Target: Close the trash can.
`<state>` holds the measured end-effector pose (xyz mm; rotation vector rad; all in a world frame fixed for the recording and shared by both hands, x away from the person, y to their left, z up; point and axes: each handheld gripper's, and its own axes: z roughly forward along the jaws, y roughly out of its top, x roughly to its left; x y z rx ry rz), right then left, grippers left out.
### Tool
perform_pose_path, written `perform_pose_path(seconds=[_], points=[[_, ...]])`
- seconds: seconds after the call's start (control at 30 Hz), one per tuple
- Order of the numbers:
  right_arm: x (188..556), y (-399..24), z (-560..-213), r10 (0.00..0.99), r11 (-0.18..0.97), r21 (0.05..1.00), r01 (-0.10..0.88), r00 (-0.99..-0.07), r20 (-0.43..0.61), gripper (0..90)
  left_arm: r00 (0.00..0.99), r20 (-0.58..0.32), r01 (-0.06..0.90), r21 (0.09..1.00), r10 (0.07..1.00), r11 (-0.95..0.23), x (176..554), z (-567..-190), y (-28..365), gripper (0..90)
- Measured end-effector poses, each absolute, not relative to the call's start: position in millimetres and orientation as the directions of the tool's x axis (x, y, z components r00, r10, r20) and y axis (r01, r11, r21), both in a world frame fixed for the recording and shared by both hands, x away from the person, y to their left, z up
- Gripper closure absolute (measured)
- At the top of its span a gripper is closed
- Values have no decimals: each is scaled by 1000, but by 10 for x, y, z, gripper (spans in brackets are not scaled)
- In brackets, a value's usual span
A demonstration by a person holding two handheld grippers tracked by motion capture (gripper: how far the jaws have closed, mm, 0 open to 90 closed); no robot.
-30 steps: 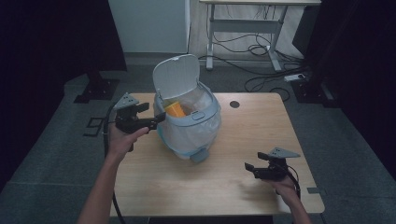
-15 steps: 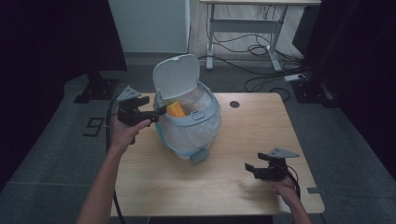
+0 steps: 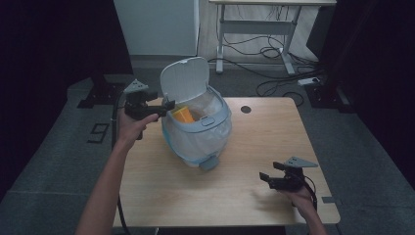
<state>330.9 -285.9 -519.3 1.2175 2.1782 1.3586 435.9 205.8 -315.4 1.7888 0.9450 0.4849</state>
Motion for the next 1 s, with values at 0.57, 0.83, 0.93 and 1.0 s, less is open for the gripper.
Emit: perform_pose_path(seconds=[0.57,0.83,0.93,1.0], points=[[3312,-2904,-5211,794,185,838,514,-580,181,168,658,-75,329,924,750,-196,4579,-2892,1907,188],[3313,-2886,-5216,793,190,835,516,-582,180,168,677,-62,315,925,733,-213,4531,-2890,1875,188],[3313,-2886,-5215,794,188,834,519,-581,182,168,696,-58,310,924,716,-226,4491,-2888,1833,187],[3312,-2889,-5214,794,185,835,518,-579,184,168,707,-62,311,922,705,-231,4467,-2888,1803,182]])
